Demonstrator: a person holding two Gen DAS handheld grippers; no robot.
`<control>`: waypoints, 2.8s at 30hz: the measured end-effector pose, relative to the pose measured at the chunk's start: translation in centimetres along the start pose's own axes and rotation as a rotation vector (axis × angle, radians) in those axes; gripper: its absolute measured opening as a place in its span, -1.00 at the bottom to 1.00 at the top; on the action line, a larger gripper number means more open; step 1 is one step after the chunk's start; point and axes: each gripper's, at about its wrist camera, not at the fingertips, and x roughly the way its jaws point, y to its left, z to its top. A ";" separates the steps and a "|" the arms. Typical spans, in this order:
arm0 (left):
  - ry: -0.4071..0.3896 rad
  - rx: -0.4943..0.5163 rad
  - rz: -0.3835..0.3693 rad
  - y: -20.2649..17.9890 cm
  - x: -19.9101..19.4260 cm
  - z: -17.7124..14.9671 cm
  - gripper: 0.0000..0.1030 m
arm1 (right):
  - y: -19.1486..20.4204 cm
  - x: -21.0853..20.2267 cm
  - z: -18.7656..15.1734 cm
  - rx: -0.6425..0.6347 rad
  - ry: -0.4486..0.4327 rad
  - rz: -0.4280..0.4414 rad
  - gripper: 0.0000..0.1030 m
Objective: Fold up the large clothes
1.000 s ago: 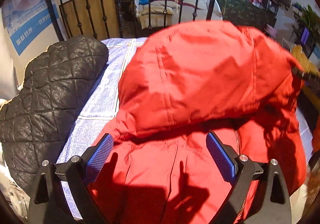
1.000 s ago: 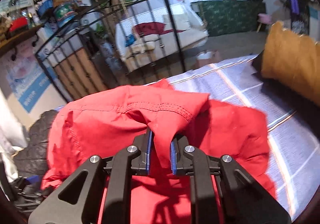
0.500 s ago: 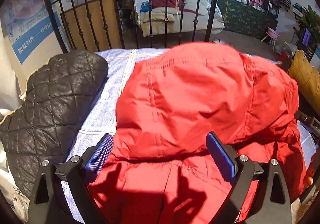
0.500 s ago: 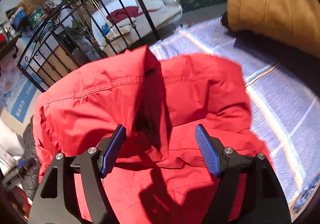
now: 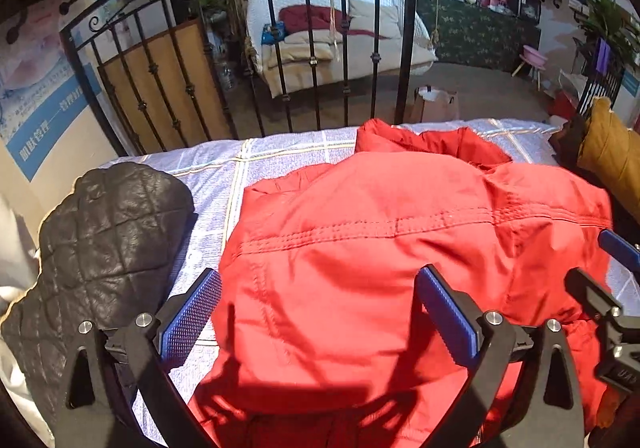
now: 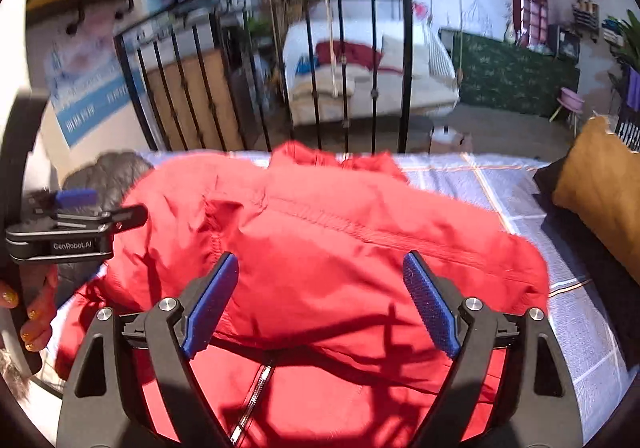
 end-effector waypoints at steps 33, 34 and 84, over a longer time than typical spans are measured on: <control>0.344 0.017 0.017 -2.6 17.8 0.1 0.93 | -1.5 18.2 -1.1 -0.031 0.345 -0.185 0.89; 0.335 0.016 0.022 -2.7 17.9 0.0 0.93 | -1.5 18.3 -1.2 -0.029 0.341 -0.186 0.89; 0.190 0.045 0.097 -4.0 11.6 -1.1 0.89 | -3.3 8.9 -4.3 0.088 0.171 -0.058 0.89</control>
